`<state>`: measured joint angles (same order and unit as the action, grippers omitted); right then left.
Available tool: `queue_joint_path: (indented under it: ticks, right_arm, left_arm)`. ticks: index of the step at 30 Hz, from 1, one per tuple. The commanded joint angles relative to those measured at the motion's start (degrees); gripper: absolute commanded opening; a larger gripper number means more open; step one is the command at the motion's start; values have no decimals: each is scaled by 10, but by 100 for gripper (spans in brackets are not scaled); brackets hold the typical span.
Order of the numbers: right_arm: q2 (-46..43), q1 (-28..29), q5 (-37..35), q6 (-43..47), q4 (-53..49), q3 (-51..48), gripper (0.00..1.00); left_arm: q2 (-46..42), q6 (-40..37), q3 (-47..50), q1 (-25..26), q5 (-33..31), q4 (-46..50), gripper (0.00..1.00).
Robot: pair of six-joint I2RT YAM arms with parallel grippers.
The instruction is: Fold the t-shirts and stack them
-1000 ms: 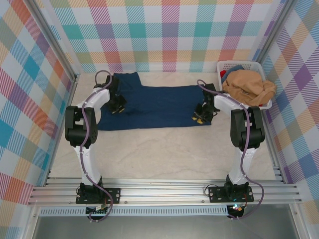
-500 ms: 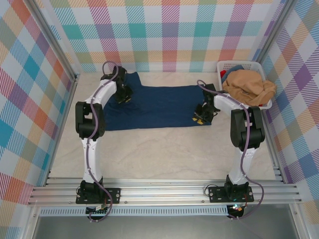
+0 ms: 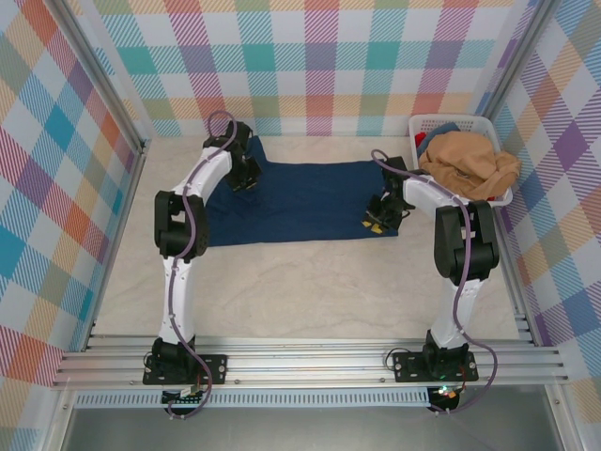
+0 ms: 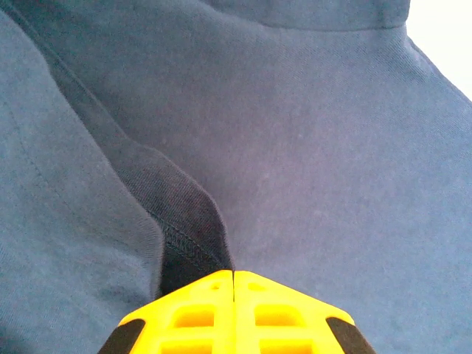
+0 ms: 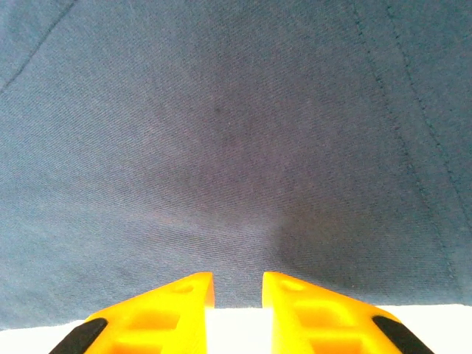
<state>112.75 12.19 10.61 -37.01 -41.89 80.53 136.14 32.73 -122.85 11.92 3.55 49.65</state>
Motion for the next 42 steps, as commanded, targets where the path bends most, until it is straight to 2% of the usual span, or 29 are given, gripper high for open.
queue_joint_path:
  ticks: [1,6,15,27,29,30,31,33,35,37,40,42]
  right_arm:
    - [6,-1,10,6,-18,16,24]
    - [5,-1,9,6,-19,13,23]
    - [0,-1,6,5,-22,9,23]
    - [0,-2,7,0,-19,2,23]
    - [0,-2,8,0,-19,2,23]
    - [-1,-1,9,1,-19,3,23]
    - [-1,-1,9,0,-19,2,23]
    - [-2,-1,9,0,-18,3,24]
    - [-4,-1,7,1,-16,5,25]
    - [-7,-2,0,2,-17,8,27]
    - [-7,-5,-3,5,-16,18,29]
    - [-3,-7,-3,9,-14,25,31]
  left_arm:
    - [20,-8,-36,1,-15,21,2]
    - [25,7,-47,1,-36,18,1]
    - [29,22,-70,-3,-37,2,0]
    - [71,22,-111,-5,18,-16,3]
    - [71,20,-118,-8,14,-16,7]
    - [69,21,-120,-10,14,-17,14]
    - [68,24,-126,-14,16,-20,27]
    - [66,25,-150,-21,19,-11,34]
    - [61,27,-182,-28,11,13,47]
    - [39,24,-185,-31,-7,27,56]
    - [-8,28,-136,-46,-30,50,56]
    - [-38,45,-71,-73,-5,45,55]
